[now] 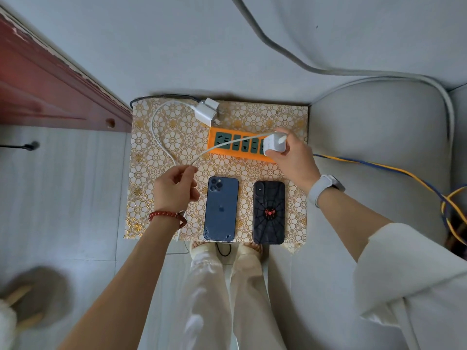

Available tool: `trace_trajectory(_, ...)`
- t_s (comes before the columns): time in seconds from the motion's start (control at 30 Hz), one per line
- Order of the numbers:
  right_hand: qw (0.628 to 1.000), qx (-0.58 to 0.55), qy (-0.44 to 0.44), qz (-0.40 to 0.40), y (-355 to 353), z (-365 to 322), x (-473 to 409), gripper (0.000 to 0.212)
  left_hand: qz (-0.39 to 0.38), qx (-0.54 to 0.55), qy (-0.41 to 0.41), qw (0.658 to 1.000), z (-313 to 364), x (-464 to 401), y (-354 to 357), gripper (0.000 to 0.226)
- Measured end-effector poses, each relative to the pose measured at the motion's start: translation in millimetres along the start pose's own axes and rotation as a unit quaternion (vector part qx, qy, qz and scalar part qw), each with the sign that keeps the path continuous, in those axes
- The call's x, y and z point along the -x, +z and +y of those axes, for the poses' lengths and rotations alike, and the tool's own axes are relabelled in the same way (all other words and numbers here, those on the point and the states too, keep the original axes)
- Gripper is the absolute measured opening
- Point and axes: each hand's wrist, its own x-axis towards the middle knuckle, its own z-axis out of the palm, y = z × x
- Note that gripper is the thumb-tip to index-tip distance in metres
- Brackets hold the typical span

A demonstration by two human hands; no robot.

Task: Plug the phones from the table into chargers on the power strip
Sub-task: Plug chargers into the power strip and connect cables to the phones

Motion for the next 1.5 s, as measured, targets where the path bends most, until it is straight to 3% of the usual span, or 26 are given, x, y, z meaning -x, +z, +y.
trace_trajectory(0.67, 0.999, -0.014, 0.049, 0.007, 0, -2, -2, 0.055, -0.019, -0.016, -0.001, 1.000, 5, -12, -6, 0.016)
trace_trajectory(1.07, 0.978, 0.183, -0.034, -0.092, -2, -8, -11, 0.054, 0.036, -0.057, 0.043, 0.997, -3, -23, -10, 0.009)
trace_trajectory(1.3, 0.955, 0.277, -0.051, -0.093, -8, -15, -20, 0.053, 0.015, -0.051, 0.019, 0.998, -9, -21, -8, 0.011)
trace_trajectory(1.5, 0.956, 0.279, -0.037, -0.077, 0, -18, -20, 0.050, 0.010, -0.030, -0.008, 0.999, -16, -12, -16, 0.013)
